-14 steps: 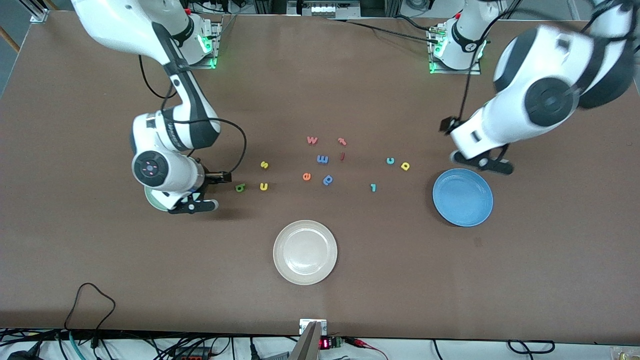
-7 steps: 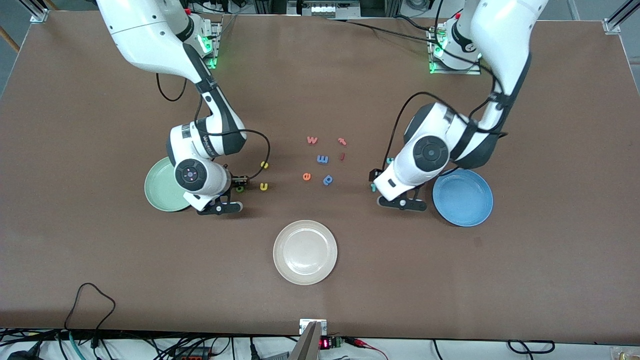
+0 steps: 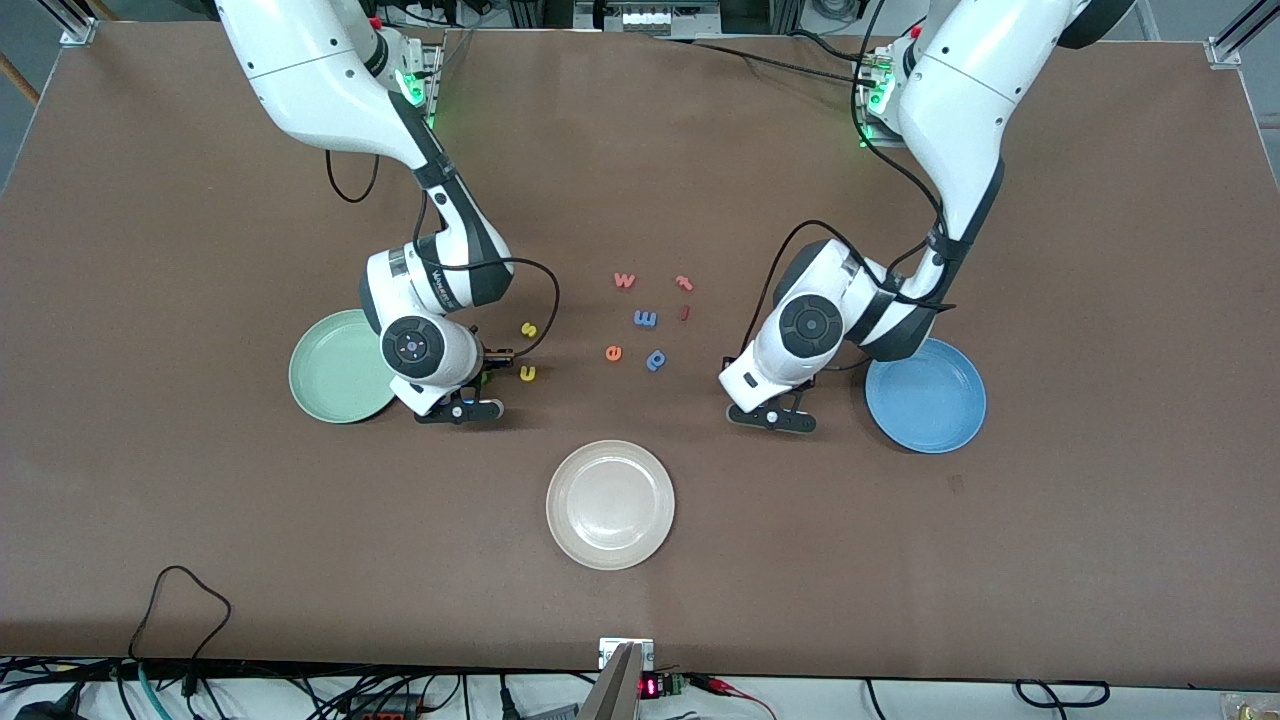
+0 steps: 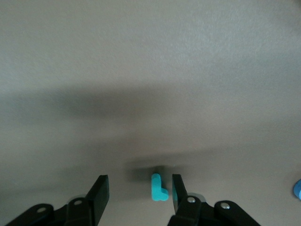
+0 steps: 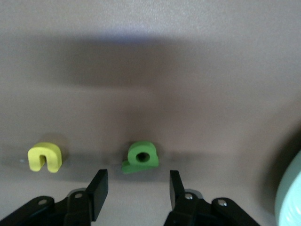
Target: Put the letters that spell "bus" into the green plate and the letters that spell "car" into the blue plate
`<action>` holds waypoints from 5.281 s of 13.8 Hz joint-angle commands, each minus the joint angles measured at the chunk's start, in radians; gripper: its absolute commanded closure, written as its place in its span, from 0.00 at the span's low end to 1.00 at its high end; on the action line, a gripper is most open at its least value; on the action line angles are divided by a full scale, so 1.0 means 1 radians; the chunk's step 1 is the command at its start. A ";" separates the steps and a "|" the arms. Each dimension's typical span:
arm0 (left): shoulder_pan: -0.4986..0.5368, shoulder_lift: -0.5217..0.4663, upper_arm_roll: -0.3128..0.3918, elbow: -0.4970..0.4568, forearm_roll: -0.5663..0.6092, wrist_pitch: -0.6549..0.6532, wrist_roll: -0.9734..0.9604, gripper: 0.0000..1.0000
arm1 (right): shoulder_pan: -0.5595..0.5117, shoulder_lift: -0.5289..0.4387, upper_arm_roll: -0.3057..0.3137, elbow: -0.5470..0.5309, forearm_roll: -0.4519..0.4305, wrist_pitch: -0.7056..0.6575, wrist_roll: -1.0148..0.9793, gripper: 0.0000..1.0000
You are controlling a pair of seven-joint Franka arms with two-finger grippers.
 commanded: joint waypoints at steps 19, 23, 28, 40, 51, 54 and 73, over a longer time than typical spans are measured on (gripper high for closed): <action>0.000 -0.059 0.016 -0.014 0.025 -0.109 0.031 0.91 | -0.001 0.000 -0.007 0.016 0.015 0.034 0.002 0.89; 0.136 -0.147 0.022 0.000 0.025 -0.281 0.115 0.90 | -0.094 -0.159 -0.021 0.019 -0.001 -0.141 -0.058 0.89; 0.292 -0.118 0.025 -0.021 0.183 -0.329 0.290 0.90 | -0.216 -0.192 -0.056 -0.051 -0.057 -0.148 -0.179 0.87; 0.347 -0.212 -0.305 -0.199 0.171 -0.284 0.235 0.00 | -0.167 -0.198 -0.024 -0.116 0.003 -0.051 -0.152 0.00; 0.385 -0.302 -0.350 -0.528 0.471 0.091 0.664 0.00 | 0.089 -0.043 -0.029 -0.037 0.103 0.115 0.115 0.28; 0.408 -0.237 -0.348 -0.529 0.546 0.180 0.701 0.00 | 0.097 -0.006 -0.027 -0.005 0.104 0.138 0.166 0.37; 0.453 -0.190 -0.351 -0.534 0.596 0.222 0.758 0.77 | 0.119 0.058 -0.030 0.039 0.089 0.139 0.235 0.74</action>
